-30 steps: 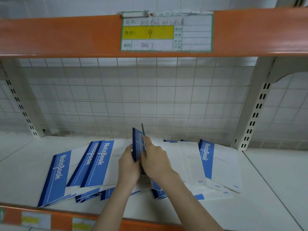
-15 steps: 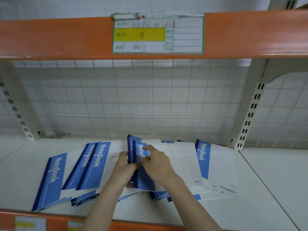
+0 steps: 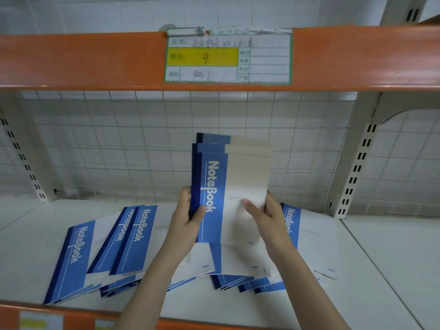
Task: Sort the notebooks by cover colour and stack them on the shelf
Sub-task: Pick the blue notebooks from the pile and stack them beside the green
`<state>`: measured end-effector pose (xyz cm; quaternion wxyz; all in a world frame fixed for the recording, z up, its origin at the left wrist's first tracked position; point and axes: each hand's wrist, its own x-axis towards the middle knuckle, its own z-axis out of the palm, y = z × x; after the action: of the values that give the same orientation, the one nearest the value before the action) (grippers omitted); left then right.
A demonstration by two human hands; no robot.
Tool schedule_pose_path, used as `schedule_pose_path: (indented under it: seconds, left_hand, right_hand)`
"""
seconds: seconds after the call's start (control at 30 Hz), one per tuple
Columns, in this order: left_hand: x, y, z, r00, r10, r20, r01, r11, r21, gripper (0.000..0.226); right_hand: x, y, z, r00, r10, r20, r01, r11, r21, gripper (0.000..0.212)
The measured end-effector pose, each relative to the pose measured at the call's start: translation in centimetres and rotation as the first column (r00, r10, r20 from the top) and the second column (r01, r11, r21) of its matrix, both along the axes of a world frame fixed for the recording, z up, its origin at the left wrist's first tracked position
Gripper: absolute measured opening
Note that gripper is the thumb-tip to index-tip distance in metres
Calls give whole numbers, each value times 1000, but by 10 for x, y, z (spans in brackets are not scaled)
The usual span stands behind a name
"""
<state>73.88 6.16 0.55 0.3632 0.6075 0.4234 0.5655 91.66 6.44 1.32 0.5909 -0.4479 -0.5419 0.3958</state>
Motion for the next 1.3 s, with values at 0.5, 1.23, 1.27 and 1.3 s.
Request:
schedule_pose_path:
  seconds: [0.5, 1.23, 1.27, 1.3]
  left_hand:
    - [10, 5, -25, 994, 102, 34, -98, 989, -107, 19]
    - [-90, -7, -27, 423, 309, -852, -744, 654, -132, 55]
    - [-91, -7, -28, 444, 327, -834, -736, 663, -132, 54]
    - [-91, -7, -29, 483, 354, -801, -725, 675, -140, 52]
  right_hand:
    - [-12, 1, -20, 993, -21, 119, 11, 997, 82, 21]
    - [-142, 26, -34, 775, 52, 630, 100, 974, -204, 16]
    - [-142, 26, -34, 782, 55, 620, 96, 974, -207, 17]
    - [-142, 25, -33, 792, 62, 608, 91, 972, -217, 18]
